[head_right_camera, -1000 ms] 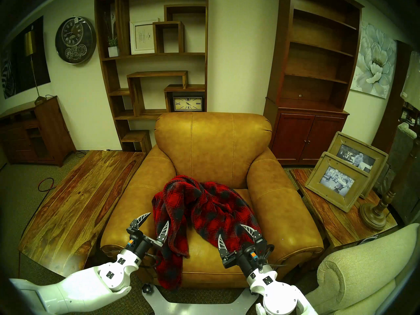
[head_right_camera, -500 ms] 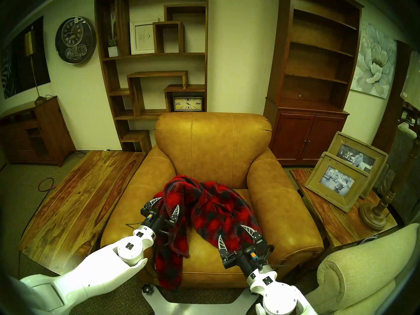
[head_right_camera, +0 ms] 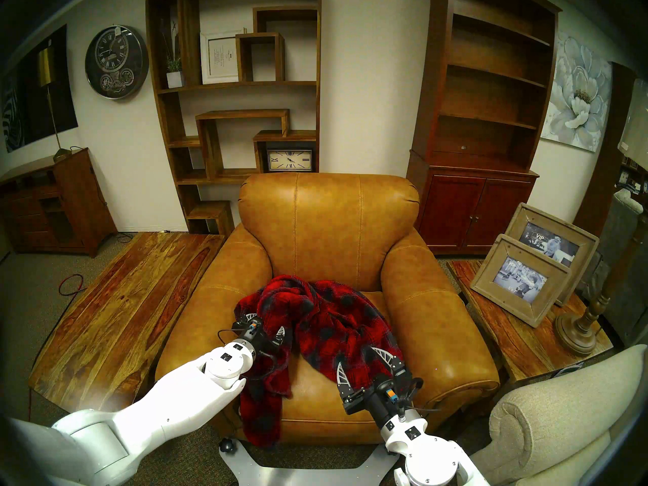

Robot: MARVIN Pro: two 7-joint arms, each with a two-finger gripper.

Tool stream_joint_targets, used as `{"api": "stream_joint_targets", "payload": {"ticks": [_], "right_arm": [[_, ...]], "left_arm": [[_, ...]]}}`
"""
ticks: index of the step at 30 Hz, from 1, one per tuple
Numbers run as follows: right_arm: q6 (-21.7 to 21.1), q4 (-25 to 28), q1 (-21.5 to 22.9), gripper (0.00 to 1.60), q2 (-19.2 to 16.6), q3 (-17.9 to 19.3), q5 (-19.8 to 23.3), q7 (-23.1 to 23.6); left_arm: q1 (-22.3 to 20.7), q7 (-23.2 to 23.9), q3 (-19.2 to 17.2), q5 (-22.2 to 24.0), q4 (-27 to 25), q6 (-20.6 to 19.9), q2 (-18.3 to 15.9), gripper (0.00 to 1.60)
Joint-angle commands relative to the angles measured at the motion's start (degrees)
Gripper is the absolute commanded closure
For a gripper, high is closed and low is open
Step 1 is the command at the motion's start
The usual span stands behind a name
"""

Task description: Move the blanket from sofa and drape it over the sofa arm

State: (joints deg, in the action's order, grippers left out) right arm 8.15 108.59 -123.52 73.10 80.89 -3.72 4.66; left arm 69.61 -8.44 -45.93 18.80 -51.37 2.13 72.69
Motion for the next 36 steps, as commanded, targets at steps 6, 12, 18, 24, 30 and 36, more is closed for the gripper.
{"api": "stream_joint_targets", "payload": {"ticks": [6, 12, 18, 24, 30, 36], "right_arm": [[0.3, 1.1, 0.3, 0.0, -0.1, -0.1, -0.1, 0.1], [0.3, 1.1, 0.3, 0.0, -0.1, -0.2, 0.0, 0.0], [0.3, 0.9, 0.4, 0.0, 0.0, -0.2, 0.0, -0.1], [0.3, 0.7, 0.5, 0.0, 0.0, -0.2, 0.0, -0.2], [0.3, 0.5, 0.5, 0.0, 0.0, -0.3, 0.1, -0.3], [0.3, 0.4, 0.6, 0.0, 0.0, -0.3, 0.1, -0.3]], "left_arm": [[-9.2, 2.6, -0.4, -4.1, 9.0, -2.8, 5.4, 1.6], [-12.2, 4.2, -2.1, -7.6, 6.4, -0.9, 1.9, 1.6], [-14.5, 5.1, -7.9, -8.8, 4.0, -1.0, -3.9, 1.6], [-17.2, 7.5, -12.8, -10.1, 6.2, -2.2, -7.3, 1.6], [-19.1, 11.8, -16.7, -10.2, 7.3, -2.0, -11.1, 1.6], [-17.3, 17.4, -19.4, -10.7, 8.1, -1.9, -13.9, 1.6]]}}
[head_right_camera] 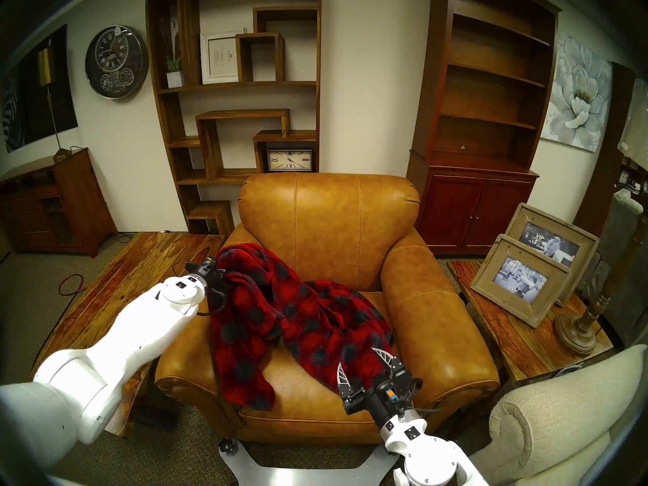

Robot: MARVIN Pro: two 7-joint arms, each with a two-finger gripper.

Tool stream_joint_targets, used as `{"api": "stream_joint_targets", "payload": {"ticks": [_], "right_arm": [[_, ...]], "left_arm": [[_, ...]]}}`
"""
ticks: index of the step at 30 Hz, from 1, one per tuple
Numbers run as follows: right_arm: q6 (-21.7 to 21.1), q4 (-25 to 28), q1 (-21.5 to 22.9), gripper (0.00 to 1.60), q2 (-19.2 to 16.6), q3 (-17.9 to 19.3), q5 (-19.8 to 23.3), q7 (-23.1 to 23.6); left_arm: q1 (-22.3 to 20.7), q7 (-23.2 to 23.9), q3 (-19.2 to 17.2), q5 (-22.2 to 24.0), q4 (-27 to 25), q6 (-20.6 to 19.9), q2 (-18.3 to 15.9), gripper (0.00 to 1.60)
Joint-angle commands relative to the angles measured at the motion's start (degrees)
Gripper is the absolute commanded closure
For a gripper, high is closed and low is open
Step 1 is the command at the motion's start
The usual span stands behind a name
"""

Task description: Move the blanket from sofa and drape it over the sofa arm

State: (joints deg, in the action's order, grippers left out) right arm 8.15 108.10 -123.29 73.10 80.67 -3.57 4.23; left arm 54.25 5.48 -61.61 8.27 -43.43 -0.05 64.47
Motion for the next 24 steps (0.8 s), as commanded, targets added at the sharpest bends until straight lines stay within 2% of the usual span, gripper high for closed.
{"api": "stream_joint_targets", "payload": {"ticks": [1, 13, 14, 18, 21, 22, 24], "right_arm": [[0.3, 0.9, 0.4, 0.0, 0.0, -0.1, -0.1, 0.1], [0.3, 1.0, 0.4, 0.0, -0.1, -0.2, 0.0, 0.0], [0.4, 1.0, 0.4, 0.0, -0.1, -0.2, 0.0, -0.1], [0.4, 1.1, 0.4, 0.0, -0.2, -0.2, 0.0, -0.1], [0.4, 1.2, 0.4, 0.0, -0.2, -0.2, 0.0, 0.0], [0.4, 1.2, 0.4, 0.0, -0.2, -0.2, 0.0, 0.0], [0.4, 1.3, 0.3, 0.0, -0.3, -0.3, 0.0, 0.0]], "left_arm": [[-1.6, 4.4, -4.0, -0.6, 0.5, 0.2, -6.4, 1.6], [-2.8, 12.8, -12.2, -4.5, 9.0, -0.4, -12.4, 1.6], [-3.3, 14.5, -13.4, -5.4, 10.2, -0.3, -13.1, 1.6], [-3.7, 18.2, -14.9, -7.6, 12.2, 0.2, -14.9, 1.6], [-4.0, 21.7, -15.0, -9.0, 12.8, 1.0, -17.5, 1.6], [-4.6, 22.3, -16.0, -10.0, 13.8, 1.1, -16.7, 1.6], [-4.4, 25.4, -15.2, -10.6, 13.6, 2.0, -18.7, 1.6]]}}
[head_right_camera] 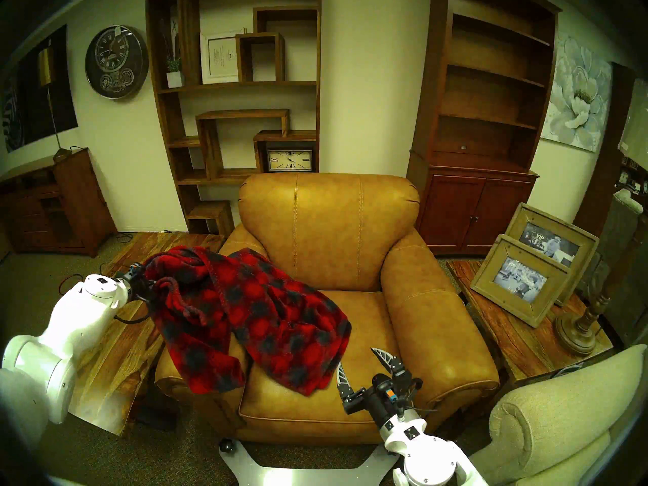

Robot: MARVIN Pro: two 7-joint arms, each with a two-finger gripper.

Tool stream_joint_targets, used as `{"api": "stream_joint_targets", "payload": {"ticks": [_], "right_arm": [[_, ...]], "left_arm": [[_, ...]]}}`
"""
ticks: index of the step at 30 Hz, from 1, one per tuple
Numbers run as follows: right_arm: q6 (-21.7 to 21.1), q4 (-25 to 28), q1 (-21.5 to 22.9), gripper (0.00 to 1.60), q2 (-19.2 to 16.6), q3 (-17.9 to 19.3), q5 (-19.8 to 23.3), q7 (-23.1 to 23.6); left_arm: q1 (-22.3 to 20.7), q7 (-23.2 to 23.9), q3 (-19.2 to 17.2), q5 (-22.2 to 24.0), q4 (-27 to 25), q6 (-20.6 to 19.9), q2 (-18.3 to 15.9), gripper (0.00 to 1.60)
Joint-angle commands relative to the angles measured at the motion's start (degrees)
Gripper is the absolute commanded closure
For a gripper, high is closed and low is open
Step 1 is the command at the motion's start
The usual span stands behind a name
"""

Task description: Move the blanket from sofa and drape it over the sofa arm

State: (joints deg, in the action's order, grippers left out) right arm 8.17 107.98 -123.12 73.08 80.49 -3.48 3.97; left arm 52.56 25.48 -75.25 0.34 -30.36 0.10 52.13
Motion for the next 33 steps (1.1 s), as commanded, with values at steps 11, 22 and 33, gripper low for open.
{"api": "stream_joint_targets", "payload": {"ticks": [11, 22, 33], "right_arm": [[0.4, 1.9, -0.1, 0.0, -0.7, -0.1, -0.1, 0.4], [0.3, 2.3, -0.2, 0.0, -1.1, -0.1, 0.1, 0.4], [0.3, 2.1, -0.1, 0.0, -1.3, -0.3, 0.3, 0.4]], "left_arm": [[-5.3, 14.1, 0.2, -6.5, 3.8, 7.8, -9.5, 1.6], [-8.6, 11.6, 3.6, -10.4, 12.3, 15.0, -6.0, 1.6], [-9.3, 11.4, -1.5, -5.0, 13.4, 24.0, -5.7, 0.0]]}}
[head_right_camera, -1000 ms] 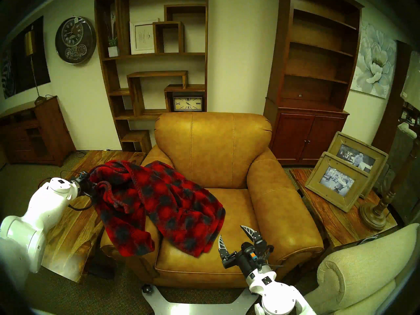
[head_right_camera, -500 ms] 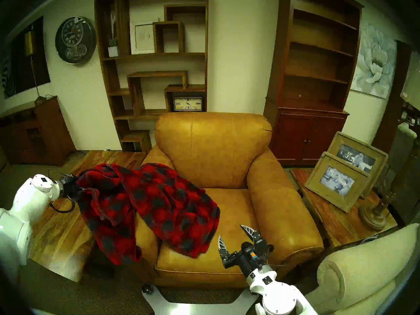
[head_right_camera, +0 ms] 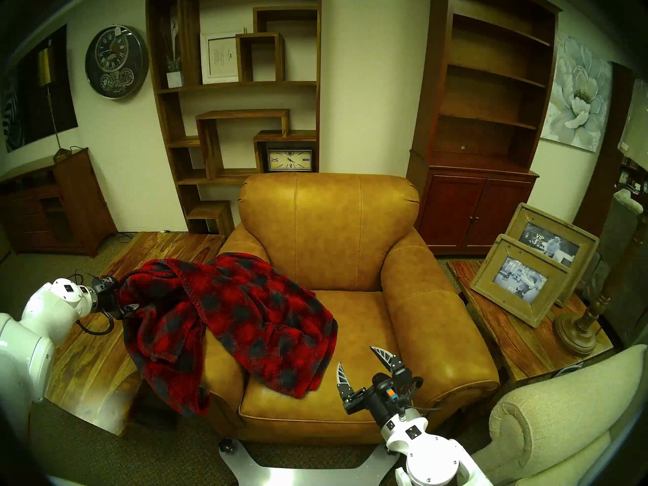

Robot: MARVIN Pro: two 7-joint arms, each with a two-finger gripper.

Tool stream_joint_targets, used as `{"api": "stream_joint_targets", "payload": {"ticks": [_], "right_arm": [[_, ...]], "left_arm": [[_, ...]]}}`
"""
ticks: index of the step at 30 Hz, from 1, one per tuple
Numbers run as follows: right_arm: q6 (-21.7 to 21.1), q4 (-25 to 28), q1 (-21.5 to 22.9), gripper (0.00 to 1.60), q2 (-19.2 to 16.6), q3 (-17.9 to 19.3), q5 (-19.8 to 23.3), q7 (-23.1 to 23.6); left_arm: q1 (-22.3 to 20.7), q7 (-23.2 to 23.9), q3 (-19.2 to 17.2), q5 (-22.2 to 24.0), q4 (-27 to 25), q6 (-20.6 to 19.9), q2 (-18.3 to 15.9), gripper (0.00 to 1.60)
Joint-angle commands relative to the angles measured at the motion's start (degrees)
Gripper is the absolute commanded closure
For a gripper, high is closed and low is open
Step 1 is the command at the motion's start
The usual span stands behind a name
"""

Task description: Move the blanket from sofa and drape it over the sofa arm

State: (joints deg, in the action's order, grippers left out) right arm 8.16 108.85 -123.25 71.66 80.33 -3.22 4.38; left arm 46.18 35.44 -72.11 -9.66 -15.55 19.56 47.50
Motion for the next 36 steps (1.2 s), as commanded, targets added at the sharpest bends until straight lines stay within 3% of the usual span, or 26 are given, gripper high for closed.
{"api": "stream_joint_targets", "payload": {"ticks": [1, 10, 16, 22, 28, 36], "right_arm": [[0.3, 1.2, 0.1, 0.0, 0.1, -0.1, 0.1, -0.1], [0.3, 0.9, 0.3, 0.0, -0.1, -0.2, 0.2, 0.0], [0.3, 0.6, 0.4, 0.0, -0.2, -0.3, 0.4, 0.0], [0.2, 0.4, 0.4, 0.0, -0.2, -0.3, 0.4, 0.0], [0.3, 0.2, 0.5, 0.0, -0.3, -0.4, 0.5, 0.0], [0.3, 0.0, 0.7, 0.0, -0.4, -0.4, 0.7, 0.1]], "left_arm": [[-3.0, 2.0, -5.4, 5.9, -2.1, 5.9, -1.6, 0.0], [1.2, 9.3, -12.4, 14.1, -2.1, 12.1, -4.2, 0.0], [6.0, 14.4, -12.6, 14.9, -0.7, 13.5, -4.4, 0.0], [7.2, 17.8, -13.4, 15.8, -0.8, 15.6, -4.6, 0.0], [8.5, 23.0, -13.8, 17.0, -2.1, 17.9, -1.0, 0.0], [11.0, 30.4, -13.9, 19.5, -3.4, 18.9, 7.0, 0.0]]}}
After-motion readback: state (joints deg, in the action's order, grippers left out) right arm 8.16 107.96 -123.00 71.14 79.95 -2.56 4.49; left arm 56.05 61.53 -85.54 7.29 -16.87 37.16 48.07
